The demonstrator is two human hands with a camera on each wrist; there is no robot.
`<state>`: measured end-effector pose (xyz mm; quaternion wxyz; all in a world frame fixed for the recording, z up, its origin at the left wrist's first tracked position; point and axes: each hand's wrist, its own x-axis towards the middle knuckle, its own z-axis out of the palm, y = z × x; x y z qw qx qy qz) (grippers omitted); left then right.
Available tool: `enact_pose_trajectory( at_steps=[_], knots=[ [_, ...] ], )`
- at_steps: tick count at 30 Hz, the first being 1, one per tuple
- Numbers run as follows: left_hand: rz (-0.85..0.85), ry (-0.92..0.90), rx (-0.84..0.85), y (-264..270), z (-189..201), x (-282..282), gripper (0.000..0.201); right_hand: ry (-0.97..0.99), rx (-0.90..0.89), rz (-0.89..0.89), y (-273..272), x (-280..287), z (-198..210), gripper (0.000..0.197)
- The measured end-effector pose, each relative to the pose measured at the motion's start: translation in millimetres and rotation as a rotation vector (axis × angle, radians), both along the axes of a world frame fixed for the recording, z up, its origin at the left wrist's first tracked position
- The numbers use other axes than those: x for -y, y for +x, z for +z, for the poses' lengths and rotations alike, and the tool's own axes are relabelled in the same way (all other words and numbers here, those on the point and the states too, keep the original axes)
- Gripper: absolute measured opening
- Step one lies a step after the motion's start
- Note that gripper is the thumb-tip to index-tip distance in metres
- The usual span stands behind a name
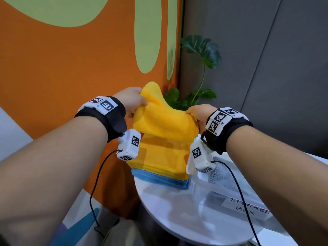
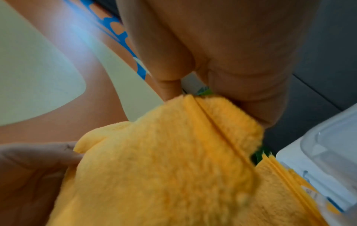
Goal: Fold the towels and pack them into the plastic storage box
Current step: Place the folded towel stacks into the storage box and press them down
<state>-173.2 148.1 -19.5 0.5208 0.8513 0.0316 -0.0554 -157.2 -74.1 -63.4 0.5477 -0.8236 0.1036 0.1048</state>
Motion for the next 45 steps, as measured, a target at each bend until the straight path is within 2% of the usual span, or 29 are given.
enact_pose_trajectory(
  at_steps=[4,8,10,14,15,19,24,28,32,38,42,45],
  knots=[
    [0.02,0.033,0.01,2,1,3,0.025,-0.033,-0.001,0.03,1,1,-5,0.042],
    [0.08,0.224,0.063,2,-3,1,0.05,-0.151,0.063,0.029,1,2,-3,0.036],
    [0.063,0.235,0.061,2,-5,1,0.047,-0.195,0.085,0.028,-1,2,0,0.037],
    [-0.03,0.198,0.023,1,-7,-3,0.026,-0.276,0.117,0.021,-1,4,1,0.038],
    [-0.064,0.187,-0.002,1,-7,-4,0.025,-0.291,0.126,0.011,-2,5,1,0.038],
    [-0.141,0.174,-0.04,-1,-6,-4,0.036,-0.299,0.133,0.018,-3,6,2,0.04],
    [-0.146,0.219,-0.043,-3,-4,5,0.062,-0.224,0.141,0.019,-10,12,15,0.037],
    [-0.16,0.292,-0.047,-7,-2,15,0.077,-0.216,0.176,0.043,-21,25,20,0.047],
    [-0.212,0.333,-0.072,-12,1,30,0.081,-0.289,0.154,0.034,-33,41,26,0.054],
    [-0.344,0.412,-0.054,-21,6,71,0.082,-0.429,0.17,-0.072,-58,81,35,0.053],
    [-0.434,0.458,-0.044,-30,4,109,0.079,-0.429,0.087,-0.109,-83,119,35,0.042],
    [-0.528,0.511,-0.047,-40,-2,138,0.079,-0.517,-0.005,-0.121,-101,147,35,0.042]
  ],
)
